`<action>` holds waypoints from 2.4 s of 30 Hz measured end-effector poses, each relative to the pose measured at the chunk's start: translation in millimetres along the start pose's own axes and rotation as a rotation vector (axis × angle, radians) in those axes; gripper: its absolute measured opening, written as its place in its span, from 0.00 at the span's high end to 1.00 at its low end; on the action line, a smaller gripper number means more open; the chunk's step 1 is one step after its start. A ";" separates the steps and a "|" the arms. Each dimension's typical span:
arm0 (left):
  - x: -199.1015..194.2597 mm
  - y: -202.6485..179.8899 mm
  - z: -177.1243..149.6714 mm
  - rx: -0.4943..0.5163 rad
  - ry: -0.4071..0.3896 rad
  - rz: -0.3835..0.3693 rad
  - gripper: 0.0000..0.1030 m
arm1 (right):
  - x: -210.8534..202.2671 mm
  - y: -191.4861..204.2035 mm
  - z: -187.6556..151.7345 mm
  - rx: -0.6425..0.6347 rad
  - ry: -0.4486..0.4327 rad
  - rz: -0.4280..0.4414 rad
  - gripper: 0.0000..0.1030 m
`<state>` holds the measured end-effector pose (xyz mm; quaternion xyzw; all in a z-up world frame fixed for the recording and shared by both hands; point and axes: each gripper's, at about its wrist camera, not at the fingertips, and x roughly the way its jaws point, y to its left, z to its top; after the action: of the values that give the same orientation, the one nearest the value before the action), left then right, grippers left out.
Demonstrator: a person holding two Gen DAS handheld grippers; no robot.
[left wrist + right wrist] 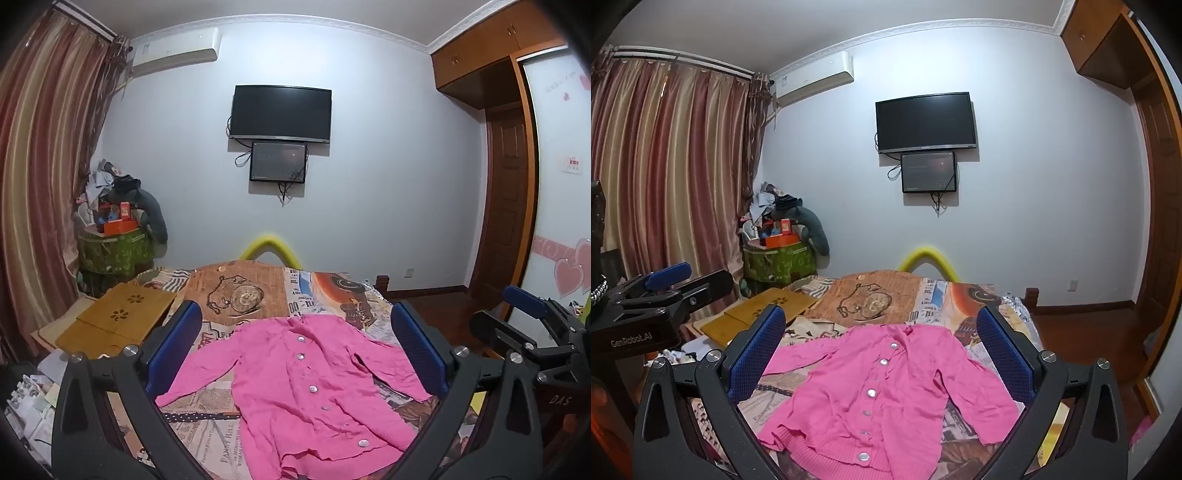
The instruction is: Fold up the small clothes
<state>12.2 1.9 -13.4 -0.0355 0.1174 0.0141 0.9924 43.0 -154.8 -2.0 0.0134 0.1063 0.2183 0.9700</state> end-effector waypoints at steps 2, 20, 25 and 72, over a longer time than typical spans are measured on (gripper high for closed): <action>0.9 3.7 1.2 -0.006 0.003 0.002 0.00 | 0.4 0.1 -0.1 0.000 0.001 0.001 0.00; -1.2 9.6 -1.1 -0.018 0.004 -0.001 0.00 | 0.9 2.2 -2.9 0.002 0.002 -0.001 0.00; -1.1 9.7 -0.9 -0.017 0.003 0.000 0.00 | 2.5 0.9 -2.6 0.001 0.003 -0.002 0.00; -0.6 7.2 1.7 -0.012 0.004 0.000 0.00 | 11.2 -0.7 -1.8 0.003 0.029 -0.006 0.00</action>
<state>11.7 9.2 -12.1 -0.0417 0.1193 0.0147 0.9919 52.9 -150.7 -6.0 0.0116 0.1209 0.2155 0.9689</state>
